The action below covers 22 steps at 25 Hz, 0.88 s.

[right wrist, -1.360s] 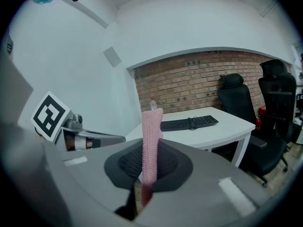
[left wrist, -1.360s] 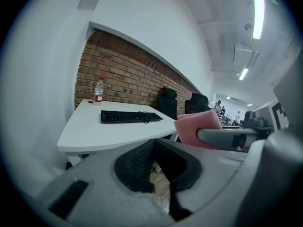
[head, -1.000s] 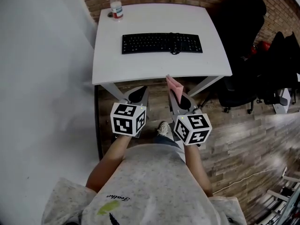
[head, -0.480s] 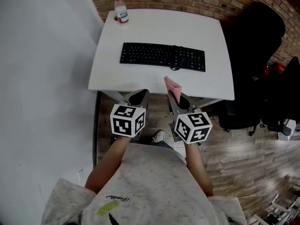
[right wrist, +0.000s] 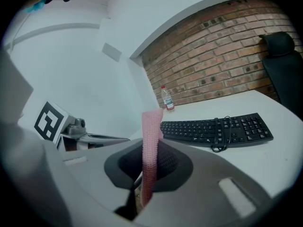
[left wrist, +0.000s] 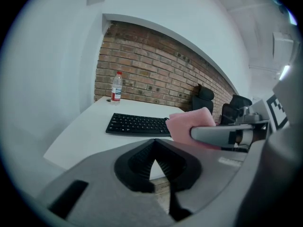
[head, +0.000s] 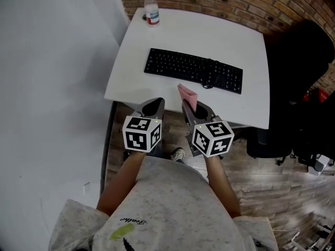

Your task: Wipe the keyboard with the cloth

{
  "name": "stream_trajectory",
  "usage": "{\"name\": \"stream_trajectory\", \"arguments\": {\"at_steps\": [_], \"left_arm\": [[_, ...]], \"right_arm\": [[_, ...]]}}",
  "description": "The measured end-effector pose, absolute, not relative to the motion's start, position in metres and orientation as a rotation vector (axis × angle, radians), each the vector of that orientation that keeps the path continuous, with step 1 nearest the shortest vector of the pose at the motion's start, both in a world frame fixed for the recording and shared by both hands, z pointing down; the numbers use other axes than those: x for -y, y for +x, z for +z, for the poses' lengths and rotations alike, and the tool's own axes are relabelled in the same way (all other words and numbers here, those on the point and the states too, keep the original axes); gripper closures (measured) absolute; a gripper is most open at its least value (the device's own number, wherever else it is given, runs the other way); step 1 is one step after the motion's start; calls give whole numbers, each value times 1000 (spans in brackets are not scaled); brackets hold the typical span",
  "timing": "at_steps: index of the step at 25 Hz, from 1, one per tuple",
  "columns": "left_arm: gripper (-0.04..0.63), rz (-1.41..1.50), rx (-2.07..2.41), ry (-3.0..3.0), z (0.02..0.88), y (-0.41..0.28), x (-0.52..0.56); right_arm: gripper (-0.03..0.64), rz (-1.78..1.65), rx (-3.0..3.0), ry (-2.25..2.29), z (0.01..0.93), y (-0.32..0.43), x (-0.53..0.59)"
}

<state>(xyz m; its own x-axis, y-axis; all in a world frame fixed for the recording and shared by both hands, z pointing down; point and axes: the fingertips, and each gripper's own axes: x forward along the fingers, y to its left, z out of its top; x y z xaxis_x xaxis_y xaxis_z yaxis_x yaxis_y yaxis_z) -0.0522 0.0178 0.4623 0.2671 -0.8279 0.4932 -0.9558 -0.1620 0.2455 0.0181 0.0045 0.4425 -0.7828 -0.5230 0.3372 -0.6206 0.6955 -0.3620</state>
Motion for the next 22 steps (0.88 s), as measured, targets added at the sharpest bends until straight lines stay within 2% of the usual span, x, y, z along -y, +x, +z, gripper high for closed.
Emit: {"name": "stream_trajectory", "arguments": {"at_steps": [22], "left_arm": [[609, 300, 1582, 1998, 473, -211, 128]], "right_arm": [[595, 1034, 2636, 859, 458, -155, 140]]}}
